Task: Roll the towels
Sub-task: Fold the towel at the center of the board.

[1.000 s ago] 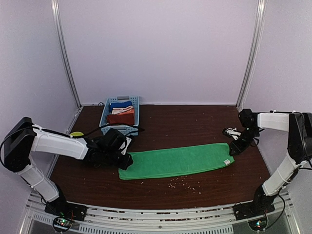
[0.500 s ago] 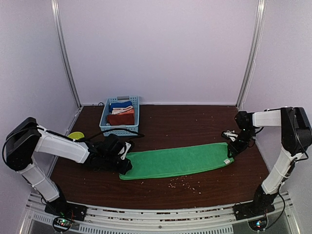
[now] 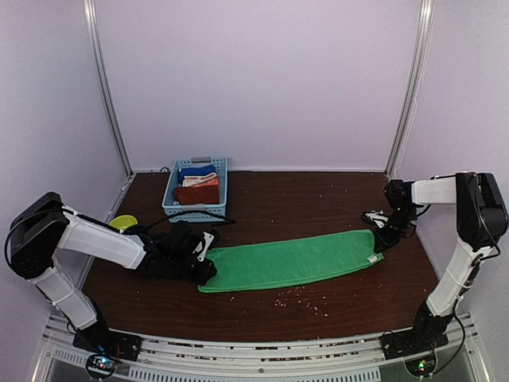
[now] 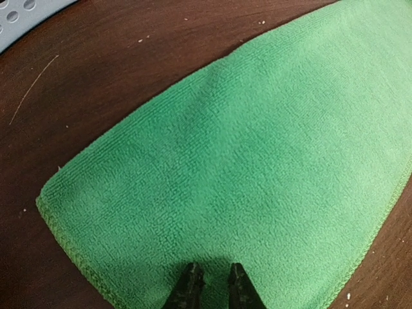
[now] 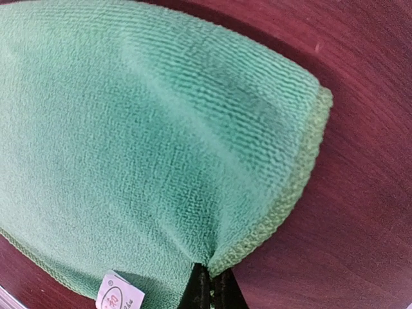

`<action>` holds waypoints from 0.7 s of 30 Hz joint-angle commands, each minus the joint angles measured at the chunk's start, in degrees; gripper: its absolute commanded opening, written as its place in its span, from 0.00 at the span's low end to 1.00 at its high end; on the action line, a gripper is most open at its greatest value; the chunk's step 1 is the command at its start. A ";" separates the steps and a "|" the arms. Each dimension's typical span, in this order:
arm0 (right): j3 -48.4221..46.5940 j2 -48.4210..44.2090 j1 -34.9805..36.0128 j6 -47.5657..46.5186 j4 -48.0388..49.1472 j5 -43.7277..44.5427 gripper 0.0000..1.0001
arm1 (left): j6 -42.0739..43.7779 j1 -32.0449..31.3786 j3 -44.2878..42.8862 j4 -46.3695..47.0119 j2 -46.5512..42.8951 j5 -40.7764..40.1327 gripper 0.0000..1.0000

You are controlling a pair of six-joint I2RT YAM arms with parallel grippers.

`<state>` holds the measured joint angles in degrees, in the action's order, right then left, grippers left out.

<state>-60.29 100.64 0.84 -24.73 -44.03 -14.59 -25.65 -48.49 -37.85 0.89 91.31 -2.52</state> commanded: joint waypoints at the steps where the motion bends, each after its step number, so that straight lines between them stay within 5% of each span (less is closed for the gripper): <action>1: -2.07 3.46 -2.05 0.92 3.25 1.92 0.00 | -0.17 -0.29 1.01 1.52 -0.54 -1.87 0.18; 21: -9.10 -3.74 -7.70 -0.77 -3.10 -2.85 0.00 | -1.28 -0.29 -1.03 -3.94 -1.56 -8.81 0.19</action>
<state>-67.57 99.92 -6.59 -25.06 -44.99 -15.40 -25.91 -48.60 -37.91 -1.80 89.49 -9.04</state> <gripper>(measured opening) 0.016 0.186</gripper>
